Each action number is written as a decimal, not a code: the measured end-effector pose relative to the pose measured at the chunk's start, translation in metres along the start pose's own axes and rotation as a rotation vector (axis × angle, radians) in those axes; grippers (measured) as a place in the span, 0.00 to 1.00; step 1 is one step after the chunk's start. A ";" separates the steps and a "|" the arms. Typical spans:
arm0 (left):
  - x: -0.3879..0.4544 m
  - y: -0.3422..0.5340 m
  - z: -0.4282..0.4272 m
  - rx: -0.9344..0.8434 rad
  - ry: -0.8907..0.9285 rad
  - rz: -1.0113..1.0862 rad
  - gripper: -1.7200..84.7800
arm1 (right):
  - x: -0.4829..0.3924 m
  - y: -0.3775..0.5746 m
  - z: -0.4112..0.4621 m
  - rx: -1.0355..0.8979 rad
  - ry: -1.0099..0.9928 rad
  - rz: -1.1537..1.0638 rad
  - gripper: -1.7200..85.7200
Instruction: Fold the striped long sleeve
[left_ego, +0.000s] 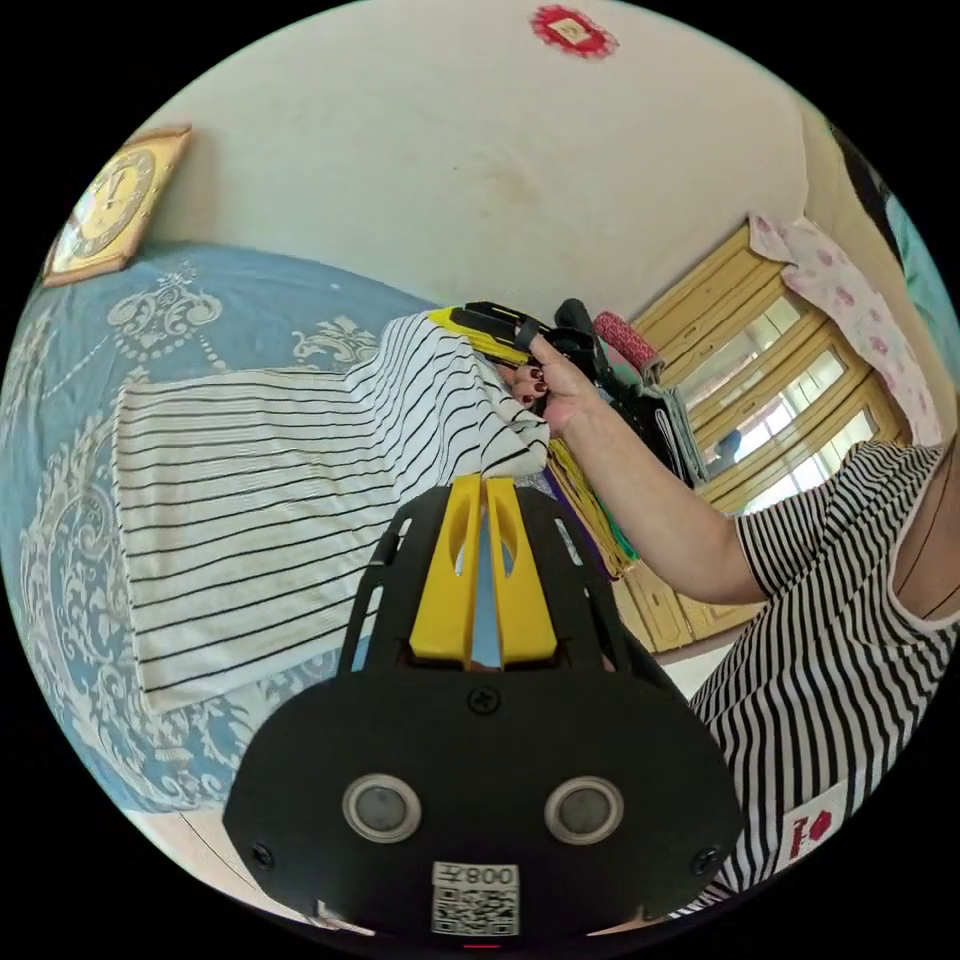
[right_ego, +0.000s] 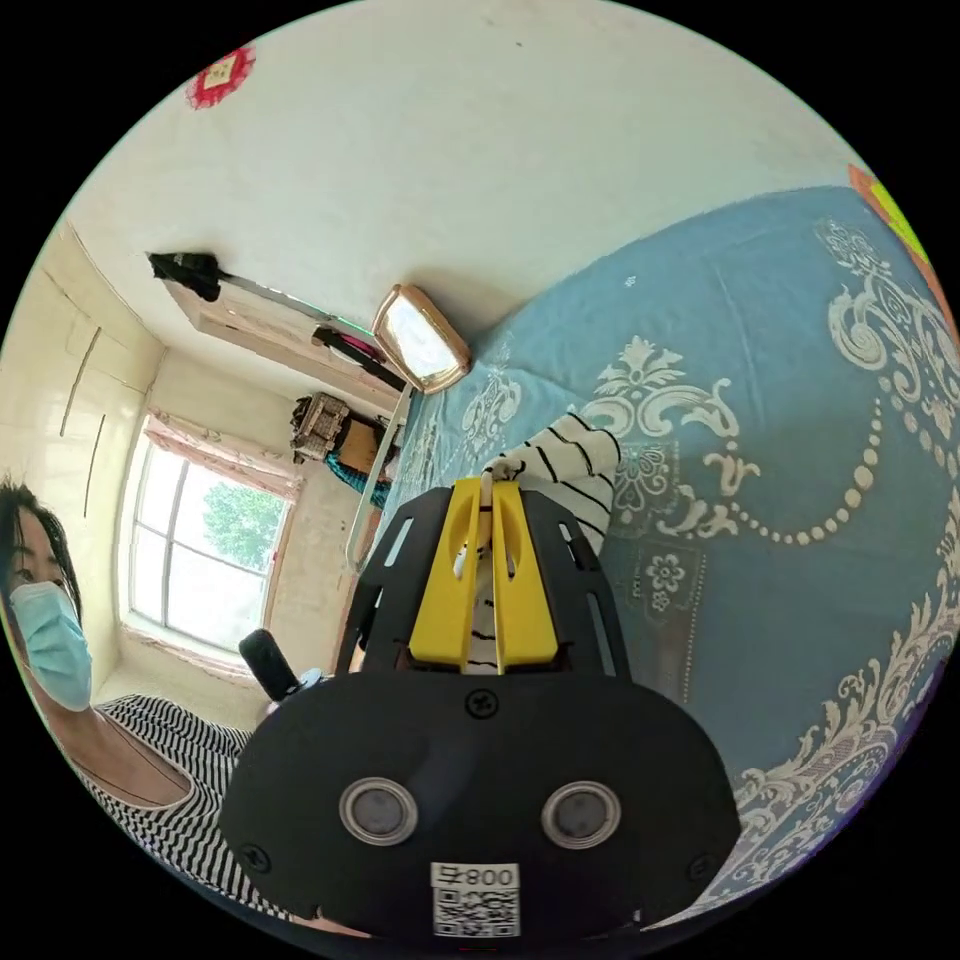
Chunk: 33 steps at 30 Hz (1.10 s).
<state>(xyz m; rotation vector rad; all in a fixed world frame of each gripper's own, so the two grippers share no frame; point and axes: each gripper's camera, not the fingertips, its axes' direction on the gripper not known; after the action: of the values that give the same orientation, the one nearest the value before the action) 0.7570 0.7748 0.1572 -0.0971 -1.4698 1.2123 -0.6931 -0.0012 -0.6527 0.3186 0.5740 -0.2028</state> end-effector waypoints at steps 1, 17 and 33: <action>-0.013 0.010 -0.007 0.013 -0.001 -0.030 0.03 | -0.030 -0.014 0.019 -0.021 0.015 -0.033 0.04; -0.264 0.246 -0.079 0.207 0.035 -0.544 0.03 | -0.319 -0.148 0.252 -0.336 0.219 -0.239 0.04; -0.337 0.371 -0.075 0.191 -0.004 -0.631 0.02 | -0.561 -0.211 0.372 -0.639 0.662 -0.706 0.07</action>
<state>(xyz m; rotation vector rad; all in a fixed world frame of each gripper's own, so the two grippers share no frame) 0.7215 0.7708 -0.3484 0.4674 -1.2421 0.8212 -1.0265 -0.2726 -0.0938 -0.4792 1.3558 -0.5833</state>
